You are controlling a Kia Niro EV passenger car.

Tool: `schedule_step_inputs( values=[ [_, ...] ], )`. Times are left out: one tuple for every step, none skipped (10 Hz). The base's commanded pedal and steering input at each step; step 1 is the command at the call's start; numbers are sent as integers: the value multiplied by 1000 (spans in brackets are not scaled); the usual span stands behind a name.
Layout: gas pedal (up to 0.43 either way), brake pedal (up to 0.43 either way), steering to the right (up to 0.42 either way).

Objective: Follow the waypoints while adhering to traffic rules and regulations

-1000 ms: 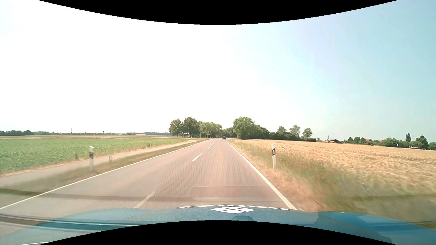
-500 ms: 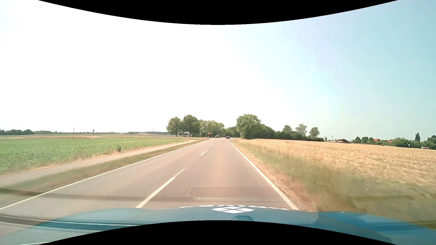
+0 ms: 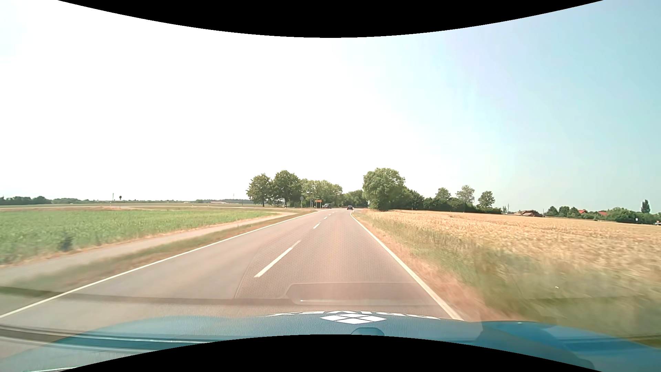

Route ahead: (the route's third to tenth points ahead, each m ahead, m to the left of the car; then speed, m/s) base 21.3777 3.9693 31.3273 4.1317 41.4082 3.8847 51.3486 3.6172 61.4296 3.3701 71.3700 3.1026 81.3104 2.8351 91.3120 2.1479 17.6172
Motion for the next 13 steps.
schedule_step_inputs(
  values=[
    [150,0,-2],
    [150,0,-2],
    [150,0,-2],
    [150,0,-1],
    [150,0,-1],
    [157,0,-1],
    [157,0,-1],
    [157,0,0],
    [157,0,1],
    [157,0,1],
    [157,0,1],
    [157,0,1],
    [157,0,1]
  ],
)
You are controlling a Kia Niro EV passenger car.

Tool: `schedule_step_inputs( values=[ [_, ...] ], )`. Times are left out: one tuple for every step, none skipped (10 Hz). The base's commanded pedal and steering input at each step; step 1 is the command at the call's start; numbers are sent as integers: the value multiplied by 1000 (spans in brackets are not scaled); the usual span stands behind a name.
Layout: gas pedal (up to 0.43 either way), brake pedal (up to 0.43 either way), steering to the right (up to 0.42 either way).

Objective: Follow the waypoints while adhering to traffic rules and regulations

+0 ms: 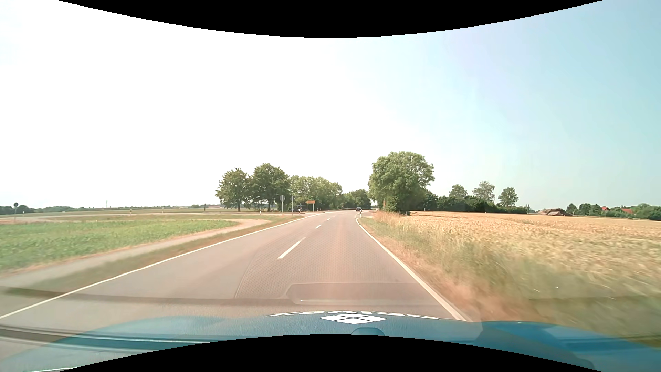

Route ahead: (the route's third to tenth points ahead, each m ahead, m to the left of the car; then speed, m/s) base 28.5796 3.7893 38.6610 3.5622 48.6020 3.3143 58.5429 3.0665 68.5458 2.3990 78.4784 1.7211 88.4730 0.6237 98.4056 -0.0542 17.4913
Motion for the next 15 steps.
schedule_step_inputs(
  values=[
    [157,0,1],
    [157,0,1],
    [157,0,1],
    [157,0,1],
    [157,0,1],
    [157,0,1],
    [157,0,1],
    [157,0,1],
    [157,0,1],
    [157,0,1],
    [157,0,1],
    [157,0,1],
    [157,0,1],
    [157,0,1],
    [157,0,1]
  ],
)
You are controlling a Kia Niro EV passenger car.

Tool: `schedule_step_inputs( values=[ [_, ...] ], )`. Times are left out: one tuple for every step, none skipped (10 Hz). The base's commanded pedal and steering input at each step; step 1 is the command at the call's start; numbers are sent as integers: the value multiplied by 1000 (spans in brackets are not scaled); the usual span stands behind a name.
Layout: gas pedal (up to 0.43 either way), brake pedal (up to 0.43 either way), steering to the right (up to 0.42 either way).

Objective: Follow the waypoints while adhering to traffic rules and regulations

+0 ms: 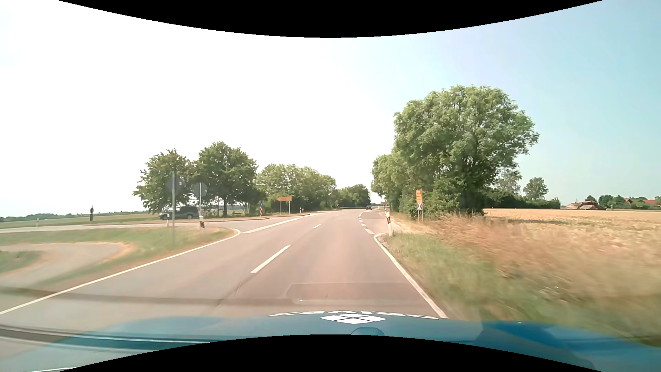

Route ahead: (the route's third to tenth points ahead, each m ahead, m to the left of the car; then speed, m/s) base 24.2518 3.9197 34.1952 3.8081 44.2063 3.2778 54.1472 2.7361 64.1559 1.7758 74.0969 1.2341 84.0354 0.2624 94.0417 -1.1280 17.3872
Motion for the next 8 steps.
schedule_step_inputs(
  values=[
    [157,0,1],
    [157,0,1],
    [157,0,1],
    [157,0,2],
    [157,0,2],
    [157,0,3],
    [177,0,3],
    [177,0,3]
  ],
)
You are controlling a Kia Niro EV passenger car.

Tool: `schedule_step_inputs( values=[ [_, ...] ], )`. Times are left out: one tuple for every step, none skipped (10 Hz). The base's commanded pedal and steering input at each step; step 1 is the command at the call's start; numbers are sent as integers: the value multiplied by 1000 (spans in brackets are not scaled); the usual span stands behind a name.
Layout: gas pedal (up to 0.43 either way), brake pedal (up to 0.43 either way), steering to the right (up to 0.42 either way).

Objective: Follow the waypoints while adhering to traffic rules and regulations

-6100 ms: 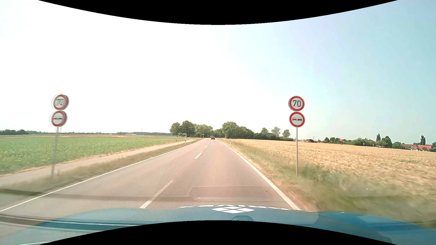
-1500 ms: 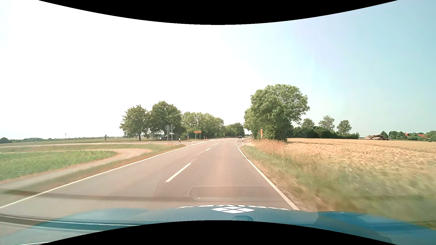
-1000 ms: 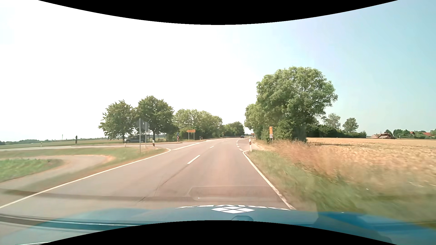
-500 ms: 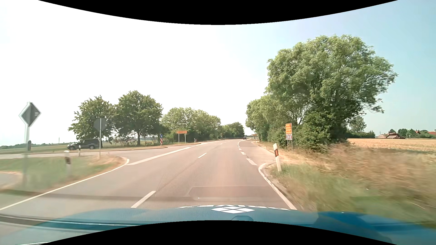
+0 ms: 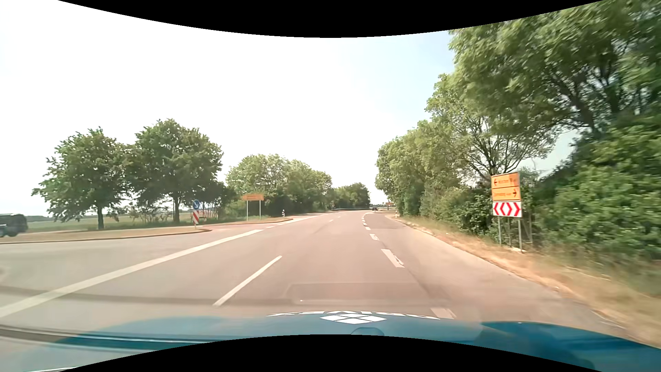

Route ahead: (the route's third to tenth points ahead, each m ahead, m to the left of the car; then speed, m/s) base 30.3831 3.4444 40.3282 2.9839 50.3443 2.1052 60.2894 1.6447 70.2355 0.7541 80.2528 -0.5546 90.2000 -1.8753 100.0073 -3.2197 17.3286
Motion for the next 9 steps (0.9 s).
schedule_step_inputs(
  values=[
    [177,0,3],
    [177,0,4],
    [177,0,4],
    [177,0,6],
    [177,0,6],
    [177,0,6],
    [177,0,6],
    [177,0,6],
    [177,0,5]
  ],
)
